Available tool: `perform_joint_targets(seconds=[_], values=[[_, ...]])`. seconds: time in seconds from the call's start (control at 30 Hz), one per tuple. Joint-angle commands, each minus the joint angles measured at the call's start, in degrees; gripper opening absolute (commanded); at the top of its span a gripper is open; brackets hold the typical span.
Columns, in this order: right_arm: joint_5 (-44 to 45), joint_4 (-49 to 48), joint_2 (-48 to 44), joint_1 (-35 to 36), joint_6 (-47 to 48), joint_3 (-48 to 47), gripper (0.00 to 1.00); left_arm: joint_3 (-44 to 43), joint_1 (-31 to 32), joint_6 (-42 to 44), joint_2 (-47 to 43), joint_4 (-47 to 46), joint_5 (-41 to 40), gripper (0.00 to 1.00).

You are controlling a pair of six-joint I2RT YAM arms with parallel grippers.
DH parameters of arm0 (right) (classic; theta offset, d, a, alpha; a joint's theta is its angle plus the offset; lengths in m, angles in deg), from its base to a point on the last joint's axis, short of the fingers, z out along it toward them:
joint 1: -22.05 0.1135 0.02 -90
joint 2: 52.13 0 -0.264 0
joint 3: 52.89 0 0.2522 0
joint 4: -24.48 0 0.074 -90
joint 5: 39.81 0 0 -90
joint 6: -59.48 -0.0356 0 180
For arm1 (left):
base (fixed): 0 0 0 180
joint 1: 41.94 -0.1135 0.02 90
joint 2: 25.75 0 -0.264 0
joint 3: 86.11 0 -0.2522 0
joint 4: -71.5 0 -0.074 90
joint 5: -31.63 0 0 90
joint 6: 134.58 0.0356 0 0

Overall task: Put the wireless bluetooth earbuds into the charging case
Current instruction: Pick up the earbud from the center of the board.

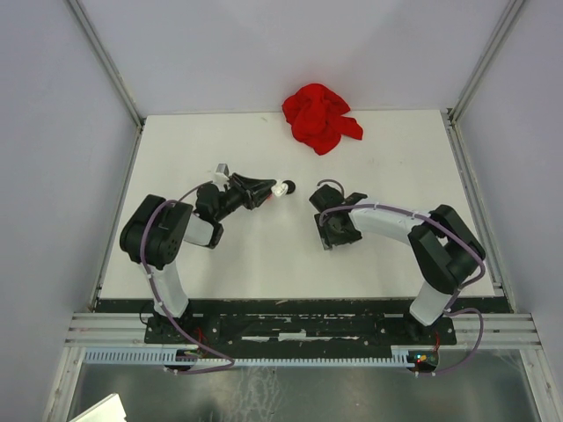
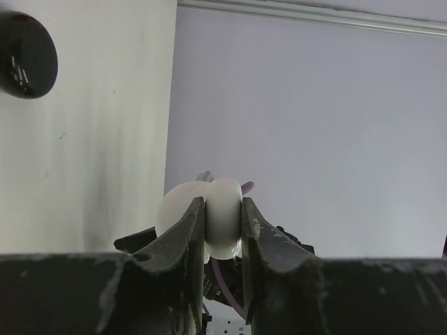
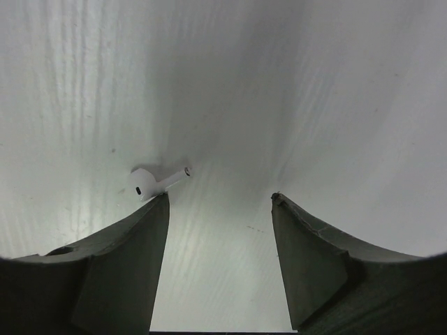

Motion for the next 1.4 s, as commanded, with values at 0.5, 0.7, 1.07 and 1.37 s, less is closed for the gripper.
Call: perform_joint_targets(seconds=[0.5, 0.7, 1.07, 1.37], values=[[-0.7, -3.9, 9.8, 0.7, 3.1, -8.3, 0.69, 2.3, -3.6, 0.7, -1.5, -5.7, 2.7, 0.03], [-0.3, -4.2, 12.0, 0.7, 3.3, -10.0, 0.68, 2.5, -3.7, 0.8, -1.5, -5.8, 2.8, 0.03], [-2.2, -4.9, 12.8, 0.8, 5.1, -10.6, 0.56, 2.6, -3.9, 0.9, -1.4, -5.8, 2.8, 0.03], [-3.4, -5.3, 14.0, 0.8, 6.8, -11.5, 0.48, 2.6, -3.9, 0.7, -1.5, -6.0, 2.8, 0.03]])
